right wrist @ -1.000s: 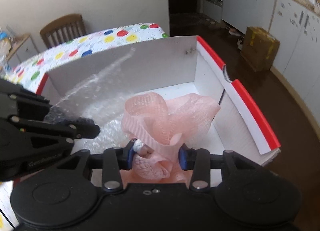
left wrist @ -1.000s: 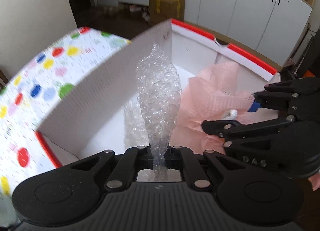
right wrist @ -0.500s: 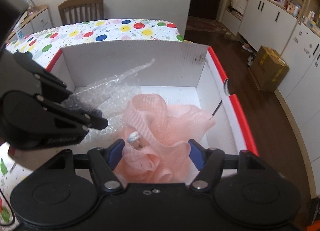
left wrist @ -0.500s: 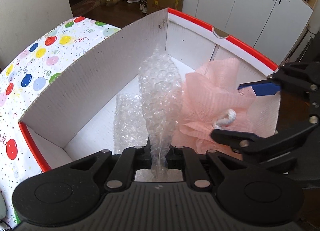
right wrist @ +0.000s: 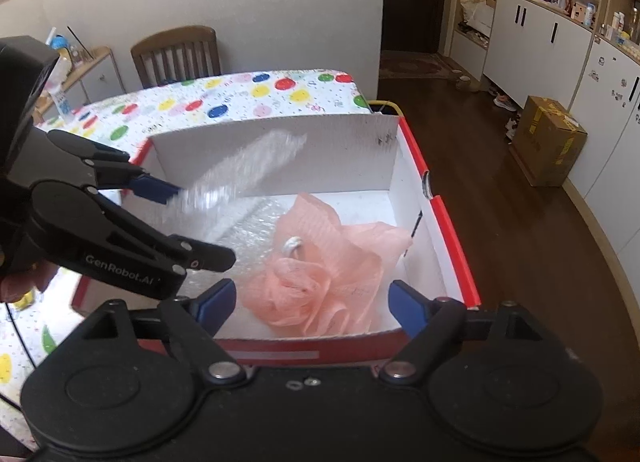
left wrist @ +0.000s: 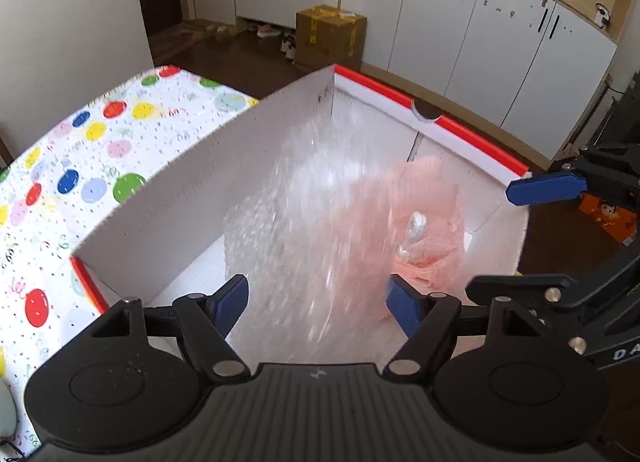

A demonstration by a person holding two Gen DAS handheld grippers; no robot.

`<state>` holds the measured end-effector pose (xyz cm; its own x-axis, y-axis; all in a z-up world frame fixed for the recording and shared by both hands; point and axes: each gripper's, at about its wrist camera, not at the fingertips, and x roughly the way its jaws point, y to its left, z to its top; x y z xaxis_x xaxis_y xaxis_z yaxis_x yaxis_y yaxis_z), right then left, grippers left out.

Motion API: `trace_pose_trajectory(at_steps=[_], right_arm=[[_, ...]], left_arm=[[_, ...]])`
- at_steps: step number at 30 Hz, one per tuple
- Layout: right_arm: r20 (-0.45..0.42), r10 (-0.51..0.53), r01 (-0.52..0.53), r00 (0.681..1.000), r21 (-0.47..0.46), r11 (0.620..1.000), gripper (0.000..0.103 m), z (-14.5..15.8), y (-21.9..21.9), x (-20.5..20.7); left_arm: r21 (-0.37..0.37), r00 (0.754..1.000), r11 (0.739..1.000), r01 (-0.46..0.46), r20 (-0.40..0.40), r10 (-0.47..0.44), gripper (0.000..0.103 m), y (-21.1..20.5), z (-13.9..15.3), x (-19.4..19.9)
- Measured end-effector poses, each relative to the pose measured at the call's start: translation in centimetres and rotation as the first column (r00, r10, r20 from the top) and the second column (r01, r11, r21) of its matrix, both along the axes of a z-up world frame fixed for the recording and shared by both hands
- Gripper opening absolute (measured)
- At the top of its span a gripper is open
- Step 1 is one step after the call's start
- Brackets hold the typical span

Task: Organize soft objects
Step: 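Open both tools to drop the bag and puff into the shoebox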

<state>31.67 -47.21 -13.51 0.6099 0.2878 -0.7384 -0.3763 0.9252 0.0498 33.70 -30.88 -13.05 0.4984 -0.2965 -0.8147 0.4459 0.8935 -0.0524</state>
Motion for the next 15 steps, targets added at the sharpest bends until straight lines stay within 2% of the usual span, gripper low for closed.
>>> trace_pose_trajectory(at_steps=[1, 4, 9, 13, 15], right_arm=[[0.005, 0.005, -0.005, 1.000, 0.005, 1.000, 0.087, 0.2, 0.0, -0.3], [0.021, 0.021, -0.021, 1.000, 0.013, 1.000, 0.090, 0.9, 0.0, -1.1], [0.039, 0.034, -0.036, 0.999, 0.043, 0.998, 0.091, 2.0, -0.2, -2.4], [0.060, 0.050, -0.054, 0.997, 0.063, 0.997, 0.098, 2.8, -0.1, -3.5], [0.070, 0.060, -0.065, 0.996, 0.074, 0.995, 0.098, 3.3, 0.1, -4.0]], left_arm=[[-0.007, 1.000, 1.000, 0.002, 0.007, -0.002, 0.075, 0.1, 0.3, -0.2], [-0.048, 1.000, 0.999, -0.003, 0.022, 0.004, 0.085, 0.6, 1.2, -0.8], [-0.103, 0.999, 0.995, -0.014, 0.047, 0.019, 0.085, 1.2, 3.0, -2.1], [-0.138, 0.996, 0.990, -0.022, 0.083, 0.033, 0.085, 2.0, 4.5, -3.5], [-0.137, 0.993, 0.990, -0.035, 0.109, 0.051, 0.085, 2.4, 5.2, -4.4]])
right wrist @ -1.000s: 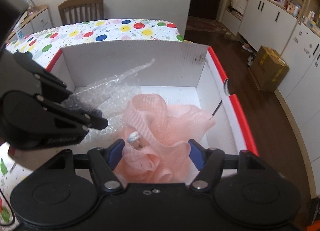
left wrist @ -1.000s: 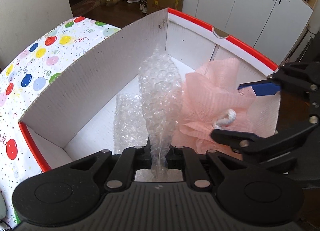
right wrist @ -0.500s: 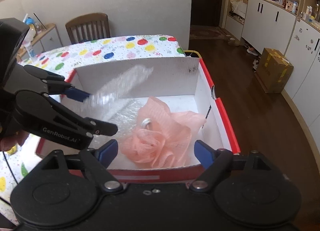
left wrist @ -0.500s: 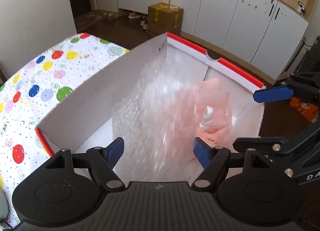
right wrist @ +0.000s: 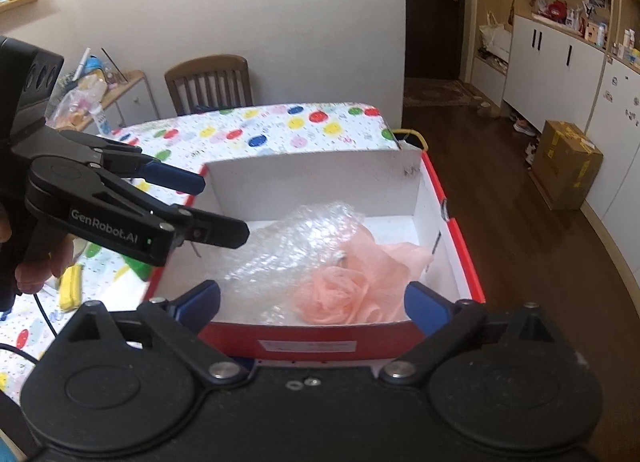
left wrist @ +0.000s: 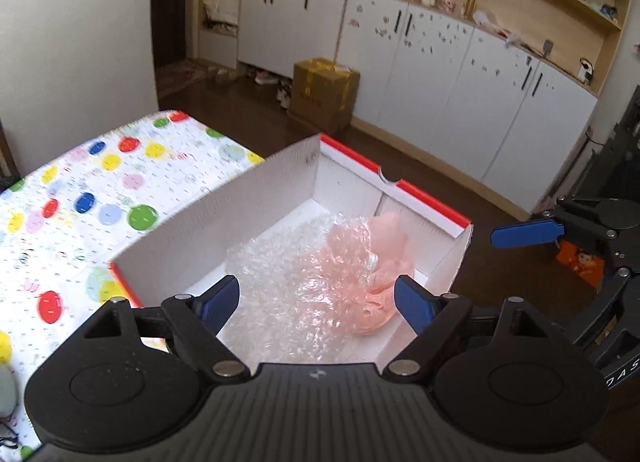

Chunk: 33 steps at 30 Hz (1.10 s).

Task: Organize soft objects
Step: 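Move both tools back over the table toward the sponges and napkin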

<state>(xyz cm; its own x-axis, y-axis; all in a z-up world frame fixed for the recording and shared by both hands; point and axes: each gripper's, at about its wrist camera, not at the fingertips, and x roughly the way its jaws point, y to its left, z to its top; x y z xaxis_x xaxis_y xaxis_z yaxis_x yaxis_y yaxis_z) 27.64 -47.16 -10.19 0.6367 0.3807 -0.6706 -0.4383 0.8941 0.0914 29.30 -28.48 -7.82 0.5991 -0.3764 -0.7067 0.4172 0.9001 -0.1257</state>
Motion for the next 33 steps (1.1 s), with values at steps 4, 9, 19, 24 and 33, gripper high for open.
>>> trace_pose_trajectory(at_steps=[4, 9, 19, 24, 33], right_arm=[[0.024, 0.023, -0.024, 0.999, 0.031, 0.999, 0.100, 1.0, 0.6, -1.1], [0.038, 0.064, -0.066, 0.997, 0.074, 0.995, 0.103, 1.7, 2.3, -2.1], [0.040, 0.089, -0.093, 0.995, 0.110, 0.990, 0.103, 1.6, 7.9, -3.7], [0.015, 0.088, -0.090, 0.996, 0.128, 0.988, 0.103, 0.8, 11.1, -4.3], [-0.032, 0.085, -0.081, 0.996, 0.121, 0.989, 0.103, -1.8, 16.8, -5.2]], left_arm=[[-0.005, 0.998, 1.000, -0.029, 0.052, 0.030, 0.085, 1.2, 1.5, -2.0], [-0.028, 0.994, 0.997, -0.073, 0.076, 0.075, 0.085, 3.6, 2.8, -4.2], [-0.054, 0.983, 0.987, -0.152, 0.094, 0.156, 0.089, 10.5, 4.1, -7.4], [-0.098, 0.979, 0.981, -0.168, 0.097, 0.177, 0.103, 14.7, 3.9, -8.9], [-0.067, 0.960, 0.967, -0.247, 0.118, 0.253, 0.103, 21.0, 1.3, -11.6]])
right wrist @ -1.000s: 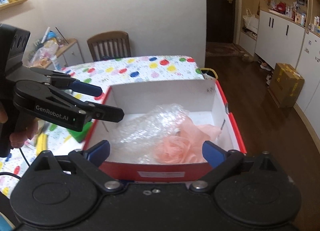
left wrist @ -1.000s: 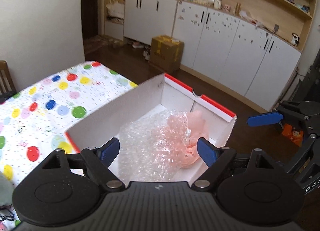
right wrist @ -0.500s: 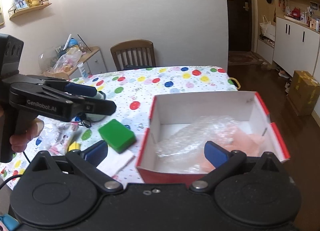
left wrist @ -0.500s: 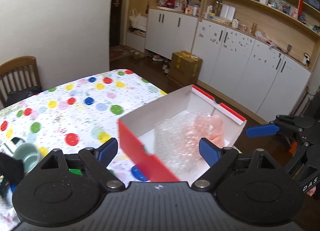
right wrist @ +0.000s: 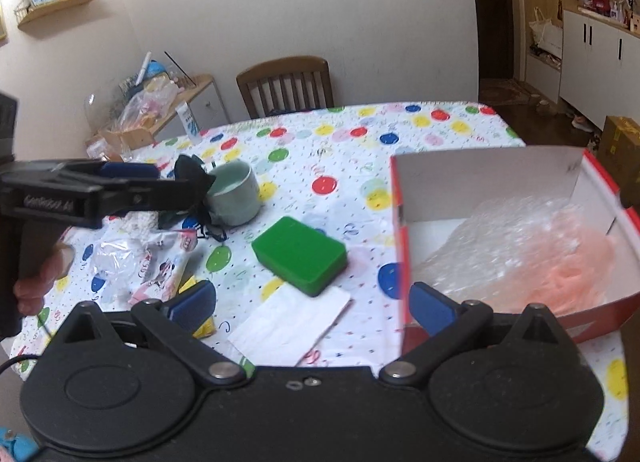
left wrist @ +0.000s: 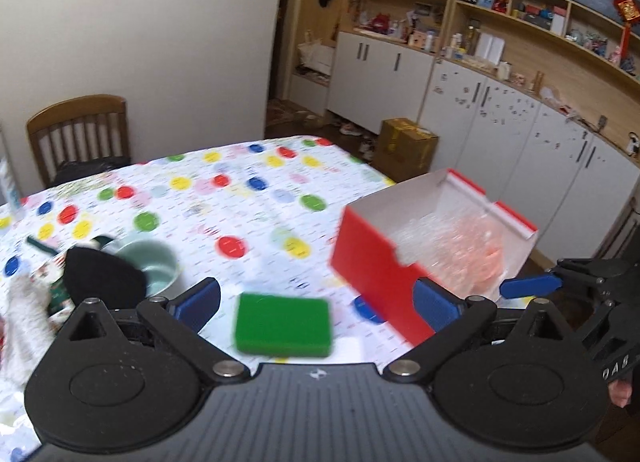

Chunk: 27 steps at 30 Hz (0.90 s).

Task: Organize soft objects
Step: 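Move both tools back over the table toward the sponges and napkin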

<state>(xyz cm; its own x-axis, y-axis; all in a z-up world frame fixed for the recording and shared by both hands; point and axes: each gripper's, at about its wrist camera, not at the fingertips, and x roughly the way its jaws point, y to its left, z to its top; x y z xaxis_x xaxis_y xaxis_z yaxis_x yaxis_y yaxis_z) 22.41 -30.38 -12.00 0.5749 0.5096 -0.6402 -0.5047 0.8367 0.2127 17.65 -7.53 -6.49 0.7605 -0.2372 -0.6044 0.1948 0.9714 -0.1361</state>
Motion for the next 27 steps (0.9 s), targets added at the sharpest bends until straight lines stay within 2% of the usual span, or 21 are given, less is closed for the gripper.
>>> trace_pose_trajectory(at_steps=[6, 9, 19, 27], right_arm=[[-0.009, -0.004, 0.004, 1.000, -0.043, 0.999, 0.103, -2.4, 3.5, -0.3], [-0.036, -0.033, 0.031, 0.999, -0.049, 0.998, 0.103, -3.9, 4.6, 0.0], [-0.113, -0.108, 0.095, 0.988, -0.114, 0.989, 0.100, -8.3, 7.9, 1.6], [-0.168, -0.201, 0.178, 0.965, -0.142, 0.974, 0.099, -10.3, 9.4, 3.6]], left_arm=[[-0.055, 0.995, 0.997, -0.061, -0.081, 0.057, 0.103, 3.6, -3.7, -1.7], [-0.066, 0.992, 0.994, -0.088, -0.093, 0.082, 0.103, 4.9, -5.6, -2.6], [0.068, 0.989, 0.994, -0.086, -0.114, 0.094, 0.103, 4.7, -11.2, -4.1], [0.094, 0.975, 0.988, -0.125, -0.173, 0.140, 0.103, 2.4, -13.8, -4.1]])
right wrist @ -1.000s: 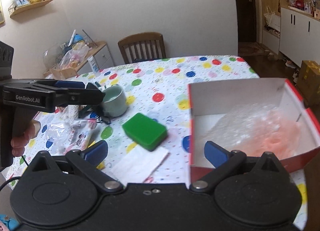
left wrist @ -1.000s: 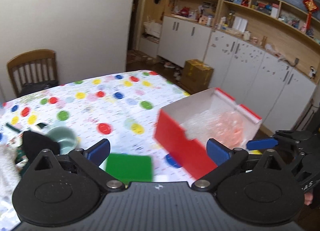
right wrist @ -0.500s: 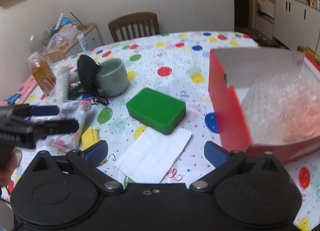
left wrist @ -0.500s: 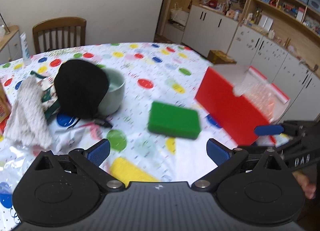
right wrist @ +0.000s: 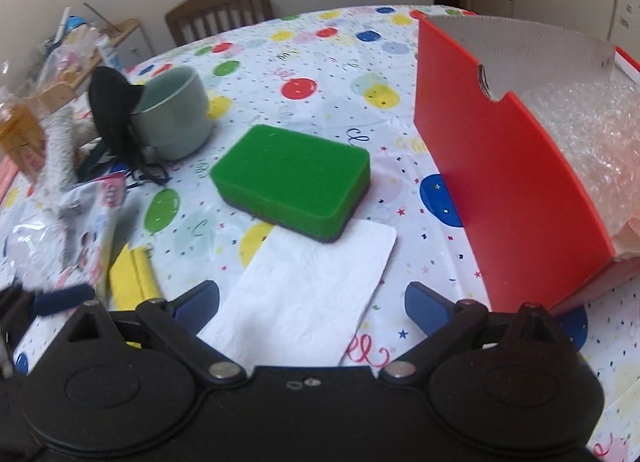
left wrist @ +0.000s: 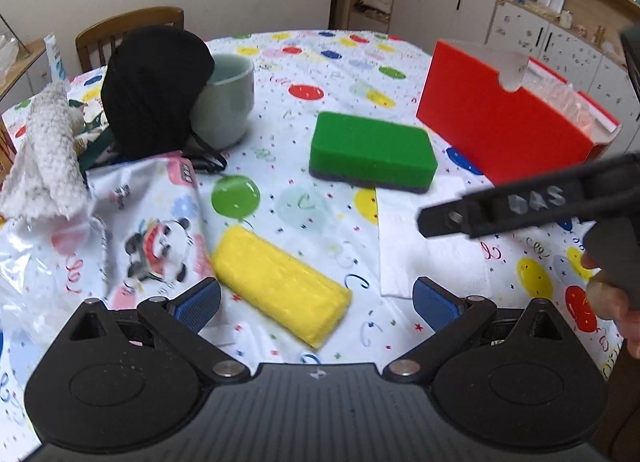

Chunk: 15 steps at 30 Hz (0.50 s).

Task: Organize soft objects
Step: 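Move both tools back over the table toward the sponges and napkin, then grasp the yellow sponge cloth with the left tool while the right tool grasps the white napkin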

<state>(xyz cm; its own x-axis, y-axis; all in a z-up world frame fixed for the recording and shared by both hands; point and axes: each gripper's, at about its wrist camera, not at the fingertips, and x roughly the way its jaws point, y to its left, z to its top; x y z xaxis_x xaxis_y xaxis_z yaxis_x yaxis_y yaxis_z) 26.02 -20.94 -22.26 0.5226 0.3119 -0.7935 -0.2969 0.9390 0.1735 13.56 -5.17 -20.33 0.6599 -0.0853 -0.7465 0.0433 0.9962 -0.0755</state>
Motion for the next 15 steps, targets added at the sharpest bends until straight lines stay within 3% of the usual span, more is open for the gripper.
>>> trace_pose_trajectory(at_steps=[4, 11, 15], right_arm=[[-0.034, -0.055, 0.055, 0.998, 0.011, 0.998, 0.099, -0.7, 0.3, 1.0], [-0.063, -0.100, 0.097, 0.993, -0.040, 0.994, 0.098, -1.4, 1.8, 1.8], [-0.061, -0.118, 0.114, 0.991, -0.066, 0.991, 0.098, -1.5, 2.5, 2.1]], left_arm=[[0.027, 1.000, 1.000, 0.002, -0.014, -0.001, 0.103, -1.2, -0.2, 0.4], [0.005, 0.984, 0.991, -0.137, -0.111, 0.137, 0.102, -0.2, -1.3, 2.1], [0.008, 0.979, 0.986, -0.168, -0.118, 0.168, 0.099, -0.3, -1.2, 2.6]])
